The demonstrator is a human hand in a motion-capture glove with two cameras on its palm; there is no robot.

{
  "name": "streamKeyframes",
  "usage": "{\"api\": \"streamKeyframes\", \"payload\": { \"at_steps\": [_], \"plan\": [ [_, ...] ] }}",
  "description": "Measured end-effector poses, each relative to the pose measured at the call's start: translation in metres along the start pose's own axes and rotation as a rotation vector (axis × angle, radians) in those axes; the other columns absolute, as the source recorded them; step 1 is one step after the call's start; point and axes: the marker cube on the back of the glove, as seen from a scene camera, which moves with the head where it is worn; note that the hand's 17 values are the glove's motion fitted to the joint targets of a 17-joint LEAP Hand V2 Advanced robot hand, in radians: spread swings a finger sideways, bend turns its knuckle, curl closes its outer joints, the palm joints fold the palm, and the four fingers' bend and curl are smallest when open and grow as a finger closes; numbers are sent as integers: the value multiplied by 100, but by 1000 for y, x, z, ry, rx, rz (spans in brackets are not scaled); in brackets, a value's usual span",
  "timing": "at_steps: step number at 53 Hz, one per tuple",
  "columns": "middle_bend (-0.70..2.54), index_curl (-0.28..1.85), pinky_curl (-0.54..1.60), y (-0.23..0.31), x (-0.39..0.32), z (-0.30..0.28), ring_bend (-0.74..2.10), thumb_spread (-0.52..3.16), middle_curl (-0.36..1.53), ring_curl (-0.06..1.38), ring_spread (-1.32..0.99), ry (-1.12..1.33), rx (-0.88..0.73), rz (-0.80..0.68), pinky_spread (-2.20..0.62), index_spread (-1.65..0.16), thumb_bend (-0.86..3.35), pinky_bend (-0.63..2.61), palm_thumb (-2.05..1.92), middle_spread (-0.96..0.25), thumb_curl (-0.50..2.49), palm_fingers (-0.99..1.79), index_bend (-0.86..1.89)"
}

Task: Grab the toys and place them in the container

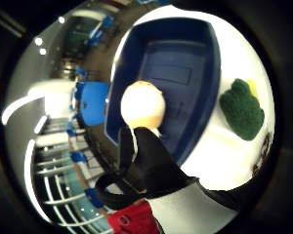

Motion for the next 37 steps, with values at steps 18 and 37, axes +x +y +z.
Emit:
{"api": "streamKeyframes", "payload": {
  "at_steps": [18,37],
  "plan": [
    [14,35,30,40,95,26,16,108,34,31,-2,67,15,116,8,-35,-7,66,-8,-8,30,-18,14],
    [14,32,31,78,177,45,16,106,29,27,-2,74,24,231,9,-35,-7,63,-8,-7,24,-18,16]
  ]
}}
